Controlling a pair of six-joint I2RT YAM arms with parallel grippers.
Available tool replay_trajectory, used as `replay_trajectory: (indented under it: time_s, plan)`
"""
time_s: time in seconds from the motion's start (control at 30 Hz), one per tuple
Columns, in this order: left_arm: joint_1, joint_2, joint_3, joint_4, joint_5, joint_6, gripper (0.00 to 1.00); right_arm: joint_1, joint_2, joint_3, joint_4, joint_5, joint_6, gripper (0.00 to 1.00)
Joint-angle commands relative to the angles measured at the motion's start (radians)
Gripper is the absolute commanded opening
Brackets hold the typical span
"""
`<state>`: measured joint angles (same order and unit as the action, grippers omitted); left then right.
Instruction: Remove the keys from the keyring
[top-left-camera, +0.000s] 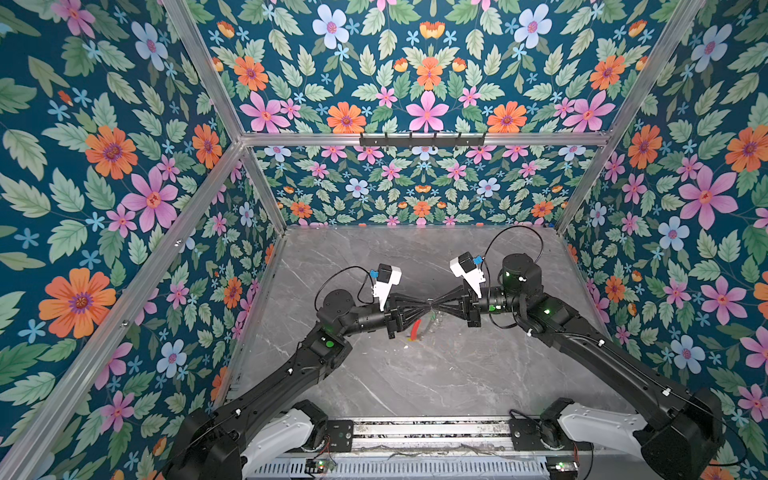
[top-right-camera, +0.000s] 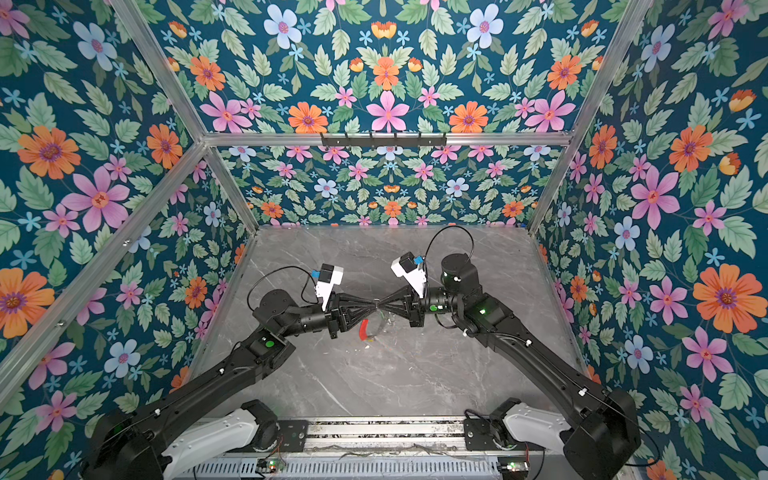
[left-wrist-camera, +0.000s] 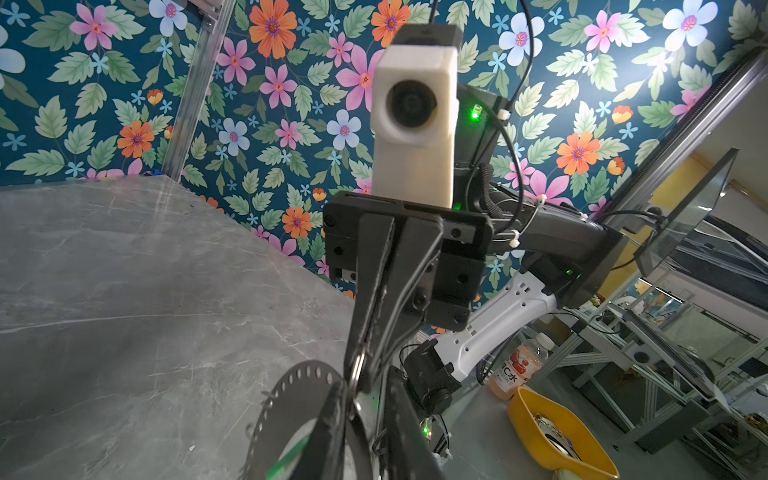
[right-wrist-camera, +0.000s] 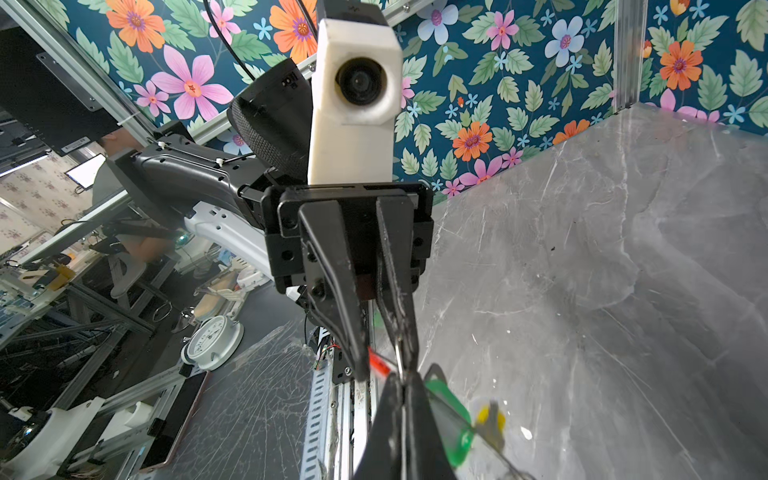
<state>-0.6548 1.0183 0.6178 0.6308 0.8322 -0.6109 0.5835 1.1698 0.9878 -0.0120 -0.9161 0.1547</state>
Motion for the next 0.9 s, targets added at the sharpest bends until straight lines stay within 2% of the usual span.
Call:
replay_trajectory:
  time_s: [0.0, 0.2, 0.4, 0.6, 0.67, 0.73, 0.87]
  plan:
    - [0.001, 0.0, 0.005, 0.044, 0.008, 0.01, 0.18, 0.001, 0.007, 0.008, 0.03, -0.005, 0.013, 0.0]
    - [-0.001, 0.011, 0.008, 0.062, 0.012, 0.004, 0.13, 0.001, 0.014, 0.005, 0.025, -0.006, 0.013, 0.0]
    - [-0.002, 0.018, 0.004, 0.092, 0.016, -0.011, 0.0, 0.001, 0.02, 0.006, 0.023, -0.006, 0.013, 0.0]
    - [-0.006, 0.007, -0.04, 0.218, -0.023, -0.069, 0.0, 0.001, 0.021, -0.001, 0.048, 0.016, 0.036, 0.0]
    - [-0.009, 0.003, -0.066, 0.275, -0.055, -0.089, 0.0, 0.001, 0.012, -0.01, 0.071, 0.04, 0.054, 0.24]
    - [-0.01, -0.001, -0.086, 0.312, -0.089, -0.1, 0.0, 0.0, -0.005, -0.023, 0.089, 0.069, 0.068, 0.38]
    - [-0.015, 0.004, -0.12, 0.416, -0.14, -0.143, 0.0, 0.001, -0.059, -0.073, 0.165, 0.126, 0.098, 0.48]
